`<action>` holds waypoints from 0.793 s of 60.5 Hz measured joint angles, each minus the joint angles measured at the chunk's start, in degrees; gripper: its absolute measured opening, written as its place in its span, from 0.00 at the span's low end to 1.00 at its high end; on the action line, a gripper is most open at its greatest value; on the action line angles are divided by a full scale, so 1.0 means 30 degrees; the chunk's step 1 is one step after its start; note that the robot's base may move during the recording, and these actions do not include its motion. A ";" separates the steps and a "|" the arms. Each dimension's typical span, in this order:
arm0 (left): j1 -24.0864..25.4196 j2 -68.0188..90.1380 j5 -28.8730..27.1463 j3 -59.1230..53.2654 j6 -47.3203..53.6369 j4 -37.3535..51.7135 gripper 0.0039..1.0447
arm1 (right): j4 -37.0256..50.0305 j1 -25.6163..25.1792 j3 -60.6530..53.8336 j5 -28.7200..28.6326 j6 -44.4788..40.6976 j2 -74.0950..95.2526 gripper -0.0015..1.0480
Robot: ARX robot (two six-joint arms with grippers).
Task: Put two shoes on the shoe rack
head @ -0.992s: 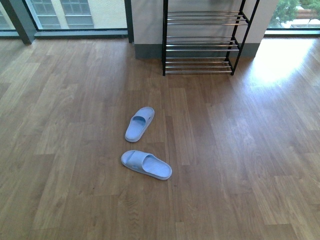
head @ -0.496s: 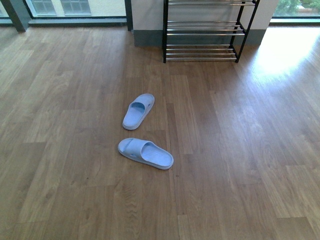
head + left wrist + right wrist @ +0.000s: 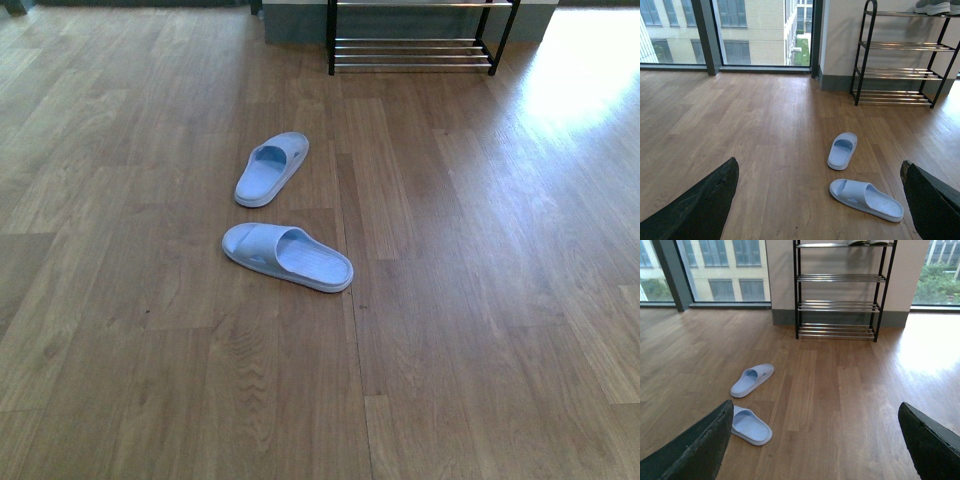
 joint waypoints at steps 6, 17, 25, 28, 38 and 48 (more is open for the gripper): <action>0.0007 0.0000 -0.0007 0.0000 0.0000 0.0000 0.91 | 0.0000 0.0000 0.0000 0.0000 0.0007 0.0000 0.91; 0.0000 0.0000 -0.0007 0.0000 0.0007 0.0000 0.91 | 0.0000 0.0000 0.0000 0.0000 0.0000 0.0000 0.91; 0.0000 0.0000 -0.0007 0.0000 0.0007 0.0000 0.91 | 0.0000 0.0000 0.0000 0.0000 0.0000 0.0000 0.91; 0.0000 0.0000 0.0000 0.0000 0.0007 0.0000 0.91 | 0.0000 0.0000 0.0000 0.0000 0.0000 0.0000 0.91; 0.0000 0.0000 -0.0007 0.0000 0.0007 0.0000 0.91 | 0.0000 0.0000 0.0000 0.0000 0.0000 0.0000 0.91; 0.0007 0.0000 0.0029 0.0000 0.0007 0.0000 0.91 | 0.0000 0.0000 0.0000 0.0080 0.0007 0.0000 0.91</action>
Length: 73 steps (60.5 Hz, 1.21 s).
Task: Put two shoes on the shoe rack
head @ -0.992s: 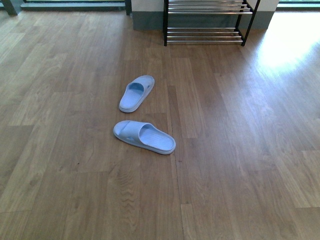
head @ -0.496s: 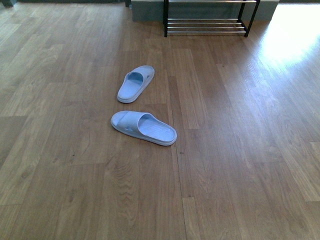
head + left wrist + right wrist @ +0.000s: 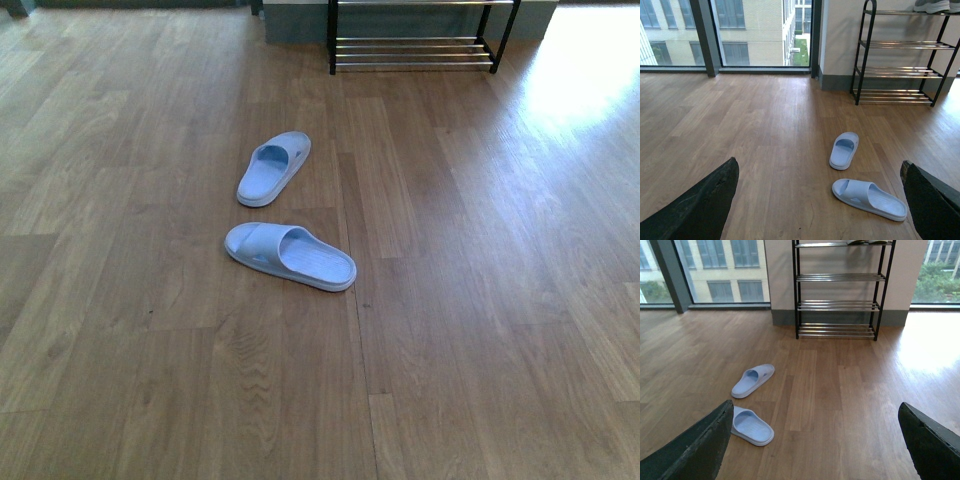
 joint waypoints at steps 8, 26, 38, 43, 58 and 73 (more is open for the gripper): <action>0.0000 0.0000 -0.0029 0.0000 0.0000 0.0000 0.91 | 0.0000 0.0000 0.0000 -0.0036 -0.0007 0.0000 0.91; 0.0000 0.0000 -0.0051 0.0000 -0.0007 0.0000 0.91 | 0.0000 0.0000 0.0000 -0.0095 0.0000 0.0000 0.91; 0.0000 0.0000 -0.0044 0.0000 -0.0007 0.0000 0.91 | 0.0000 0.0000 0.0000 -0.0087 -0.0007 0.0007 0.91; 0.0000 0.0000 -0.0044 0.0000 0.0000 0.0000 0.91 | 0.0000 0.0000 0.0000 -0.0095 0.0000 0.0015 0.91; 0.0000 0.0000 -0.0036 0.0000 0.0000 0.0000 0.91 | 0.0000 0.0000 0.0000 -0.0080 0.0000 0.0015 0.91; 0.0000 0.0000 -0.0036 0.0000 0.0000 0.0000 0.91 | 0.0000 0.0000 0.0000 -0.0080 -0.0007 0.0015 0.91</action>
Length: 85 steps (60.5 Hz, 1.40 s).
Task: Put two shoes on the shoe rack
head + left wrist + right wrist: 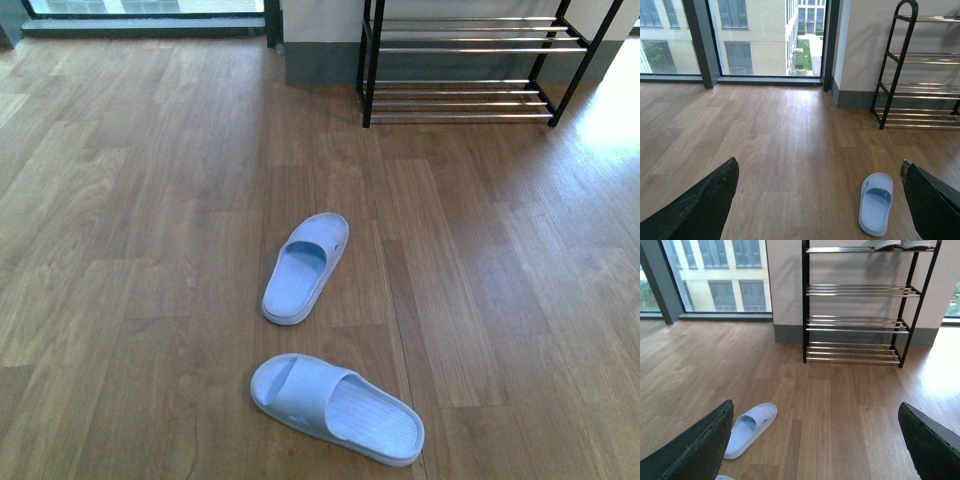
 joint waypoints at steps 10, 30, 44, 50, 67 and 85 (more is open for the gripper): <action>0.0000 0.0000 0.0000 0.0000 -0.0007 0.0000 0.91 | 0.0000 0.0000 0.0000 -0.0007 0.0000 0.0000 0.91; 0.0000 0.0000 0.0000 0.0000 0.0000 0.0000 0.91 | 0.0000 0.0000 0.0000 0.0000 0.0000 0.0007 0.91; 0.0000 0.0000 0.0007 0.0000 0.0000 0.0000 0.91 | 0.2382 0.0226 0.0175 0.0335 -0.2266 0.6288 0.91; 0.0000 0.0000 0.0000 0.0000 0.0000 0.0000 0.91 | 0.7686 -0.0117 0.0117 -0.1457 -0.3570 1.2896 0.91; 0.0000 0.0000 0.0007 0.0000 0.0000 0.0000 0.91 | 2.2884 0.1428 0.3672 -0.3031 -0.6105 3.6727 0.91; 0.0000 0.0000 0.0007 0.0000 0.0000 0.0000 0.91 | 2.1529 0.2863 1.0746 -0.3322 -0.6914 5.0103 0.91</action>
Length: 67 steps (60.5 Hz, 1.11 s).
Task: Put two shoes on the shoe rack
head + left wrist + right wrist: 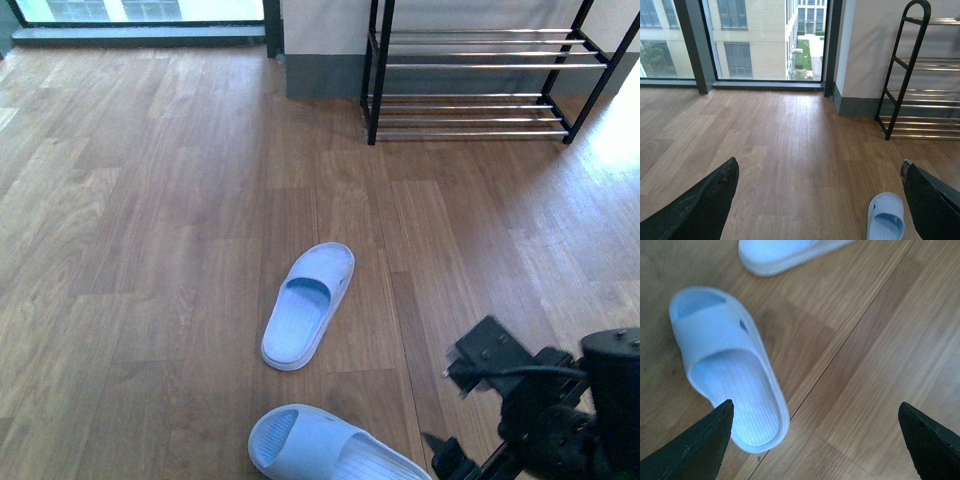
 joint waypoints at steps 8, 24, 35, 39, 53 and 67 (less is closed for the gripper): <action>0.0000 0.0000 -0.0007 0.0000 0.0000 0.0000 0.91 | -0.1974 0.0291 0.3140 -0.0809 0.0204 0.2550 0.91; 0.0000 0.0000 0.0000 0.0000 0.0000 0.0000 0.91 | -0.4444 0.1217 0.7453 -0.1086 0.0342 0.5217 0.91; 0.0000 0.0000 0.0000 0.0000 0.0000 0.0000 0.91 | -0.5304 0.1690 0.9857 -0.1282 0.0430 0.6972 0.91; 0.0000 0.0000 0.0000 0.0000 0.0000 0.0000 0.91 | -0.5457 0.1705 1.0397 -0.1428 0.0525 0.7300 0.91; 0.0000 0.0000 0.0000 0.0000 0.0000 0.0000 0.91 | -0.5909 0.1501 1.2342 -0.2674 0.1173 0.7723 0.65; 0.0000 0.0000 0.0000 0.0000 0.0000 0.0000 0.91 | -0.6390 0.0969 1.2458 -0.4029 0.1617 0.7723 0.32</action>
